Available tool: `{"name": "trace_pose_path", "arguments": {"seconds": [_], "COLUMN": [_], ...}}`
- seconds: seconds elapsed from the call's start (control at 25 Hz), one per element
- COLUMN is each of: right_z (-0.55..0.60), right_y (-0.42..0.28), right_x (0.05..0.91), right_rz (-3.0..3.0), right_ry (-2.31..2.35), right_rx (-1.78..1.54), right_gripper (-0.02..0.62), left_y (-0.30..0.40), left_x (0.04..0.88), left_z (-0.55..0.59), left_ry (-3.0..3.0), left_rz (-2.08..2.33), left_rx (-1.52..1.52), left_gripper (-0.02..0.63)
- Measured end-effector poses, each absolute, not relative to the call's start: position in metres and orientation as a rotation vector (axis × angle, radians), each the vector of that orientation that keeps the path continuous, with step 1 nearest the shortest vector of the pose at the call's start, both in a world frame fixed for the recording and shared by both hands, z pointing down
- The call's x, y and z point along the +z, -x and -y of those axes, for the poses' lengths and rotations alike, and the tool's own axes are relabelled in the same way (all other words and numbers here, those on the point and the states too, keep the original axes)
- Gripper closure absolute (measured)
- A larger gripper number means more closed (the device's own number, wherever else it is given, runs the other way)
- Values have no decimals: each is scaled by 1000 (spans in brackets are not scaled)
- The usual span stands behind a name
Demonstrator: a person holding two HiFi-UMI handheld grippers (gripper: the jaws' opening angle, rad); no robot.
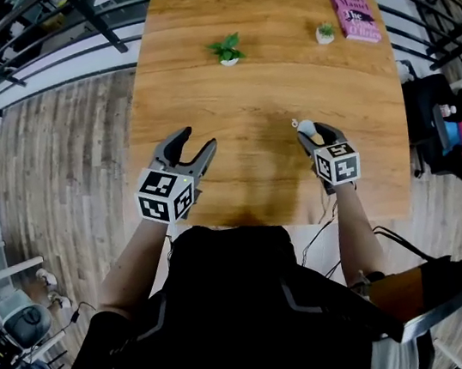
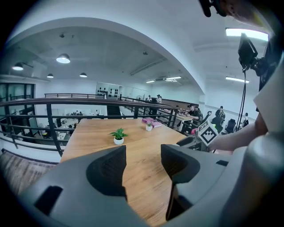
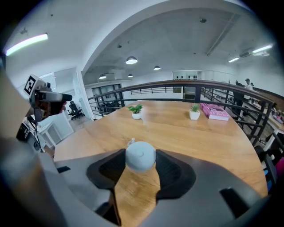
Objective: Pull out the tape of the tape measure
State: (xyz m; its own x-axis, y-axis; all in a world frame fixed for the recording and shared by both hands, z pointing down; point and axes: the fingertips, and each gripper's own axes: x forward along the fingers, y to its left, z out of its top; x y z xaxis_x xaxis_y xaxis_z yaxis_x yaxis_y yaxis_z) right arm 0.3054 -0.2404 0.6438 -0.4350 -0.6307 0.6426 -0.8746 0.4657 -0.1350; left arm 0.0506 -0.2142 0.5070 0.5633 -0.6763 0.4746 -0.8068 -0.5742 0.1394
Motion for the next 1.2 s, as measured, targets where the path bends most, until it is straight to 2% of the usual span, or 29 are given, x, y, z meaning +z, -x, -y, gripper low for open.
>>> {"name": "trace_pose_path", "arguments": {"seconds": [0.72, 1.04, 1.2], "right_z": [191, 177, 173], "right_y": [-170, -125, -117], "right_x": [423, 381, 380], "right_rz": [2391, 2458, 2420], "right_ry": [-1276, -1152, -1111], "right_rx": [531, 539, 536], "right_gripper": [373, 373, 373], "left_y": [-30, -63, -68], "left_x": [395, 371, 364], "left_z": [200, 185, 175], "left_ry": [-3039, -3293, -3487], "left_rz": [947, 749, 809], "left_rx": [425, 494, 588], "left_gripper": [354, 377, 381]}}
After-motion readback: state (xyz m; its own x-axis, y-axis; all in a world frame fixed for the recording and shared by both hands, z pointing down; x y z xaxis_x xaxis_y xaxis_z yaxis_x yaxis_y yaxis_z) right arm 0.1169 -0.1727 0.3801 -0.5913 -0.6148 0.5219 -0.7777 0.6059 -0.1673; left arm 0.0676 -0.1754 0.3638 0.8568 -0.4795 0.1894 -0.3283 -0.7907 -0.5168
